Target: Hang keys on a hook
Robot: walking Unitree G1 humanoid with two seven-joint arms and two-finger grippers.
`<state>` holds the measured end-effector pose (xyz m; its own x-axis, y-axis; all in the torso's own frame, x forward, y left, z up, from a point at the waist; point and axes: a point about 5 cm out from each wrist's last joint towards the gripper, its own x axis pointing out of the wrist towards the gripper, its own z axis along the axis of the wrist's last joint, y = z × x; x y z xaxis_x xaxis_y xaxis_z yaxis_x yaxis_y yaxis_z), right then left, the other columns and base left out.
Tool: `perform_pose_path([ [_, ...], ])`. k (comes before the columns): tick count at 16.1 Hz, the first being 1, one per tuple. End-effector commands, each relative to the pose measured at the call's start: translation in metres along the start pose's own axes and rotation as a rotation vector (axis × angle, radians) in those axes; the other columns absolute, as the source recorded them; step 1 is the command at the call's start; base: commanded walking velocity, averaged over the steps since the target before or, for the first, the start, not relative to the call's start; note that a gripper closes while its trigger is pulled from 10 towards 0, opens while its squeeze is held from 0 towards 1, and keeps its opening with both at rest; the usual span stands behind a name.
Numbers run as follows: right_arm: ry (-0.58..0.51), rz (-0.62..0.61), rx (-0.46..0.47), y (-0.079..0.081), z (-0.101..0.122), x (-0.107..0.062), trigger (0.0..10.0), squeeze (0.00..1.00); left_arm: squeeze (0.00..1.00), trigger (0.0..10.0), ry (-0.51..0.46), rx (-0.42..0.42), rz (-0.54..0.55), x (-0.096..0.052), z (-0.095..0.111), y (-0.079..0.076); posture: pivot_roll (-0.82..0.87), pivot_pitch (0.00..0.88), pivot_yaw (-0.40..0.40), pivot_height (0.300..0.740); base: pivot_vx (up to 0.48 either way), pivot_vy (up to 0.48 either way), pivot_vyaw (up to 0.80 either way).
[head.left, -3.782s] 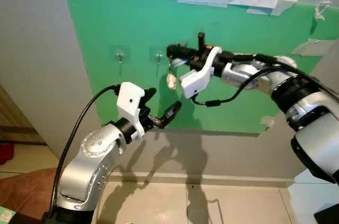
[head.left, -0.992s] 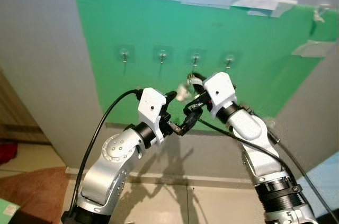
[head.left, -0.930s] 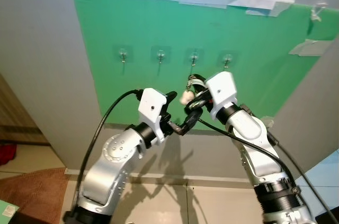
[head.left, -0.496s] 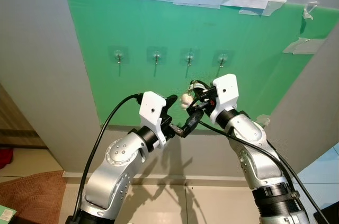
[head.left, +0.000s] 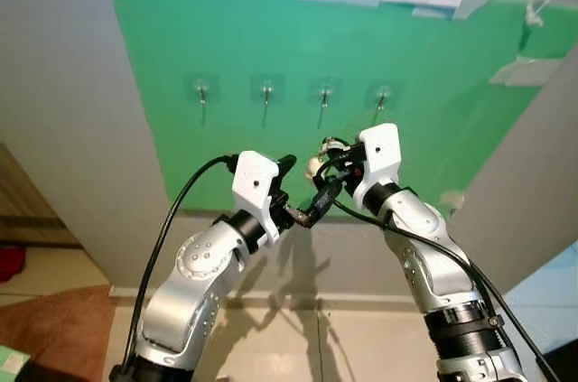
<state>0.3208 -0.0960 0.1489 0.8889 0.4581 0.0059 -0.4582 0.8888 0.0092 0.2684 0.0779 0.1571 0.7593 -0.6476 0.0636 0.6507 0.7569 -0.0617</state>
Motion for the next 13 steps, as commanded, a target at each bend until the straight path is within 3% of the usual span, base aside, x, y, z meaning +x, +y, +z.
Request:
perform_pose_path([
  [1,0.038,-0.008,0.014,-0.006,-0.0104,-0.0082,0.0,0.0,0.0,10.0,-0.047,0.072,0.294,-0.0143,0.0151,0.0482,-0.02,0.0,-0.015,0.74,0.0,0.0,0.0],
  [5,0.044,-0.016,0.018,-0.0059,-0.0115,-0.0078,0.0,0.0,0.0,10.0,-0.055,0.086,0.301,-0.0138,0.0169,0.0511,-0.02,0.0,-0.013,0.74,0.0,-0.122,0.0],
  [7,0.046,-0.014,0.02,-0.0052,-0.0125,-0.0081,0.0,0.0,0.0,10.0,-0.061,0.055,0.299,-0.0134,0.0165,0.0518,-0.02,0.0,-0.011,0.74,0.0,0.0,0.0],
  [10,0.048,-0.012,0.03,-0.0083,-0.0126,-0.0093,0.0,0.0,0.0,10.0,-0.053,0.098,0.296,-0.0118,0.0173,0.0498,-0.02,0.0,-0.008,0.74,0.0,0.0,0.0],
  [13,0.045,-0.015,0.024,-0.0099,-0.0118,-0.0103,0.0,0.0,0.0,10.0,-0.069,0.102,0.282,-0.0098,0.0189,0.0445,-0.02,0.0,-0.007,0.74,0.0,-0.426,0.0],
])
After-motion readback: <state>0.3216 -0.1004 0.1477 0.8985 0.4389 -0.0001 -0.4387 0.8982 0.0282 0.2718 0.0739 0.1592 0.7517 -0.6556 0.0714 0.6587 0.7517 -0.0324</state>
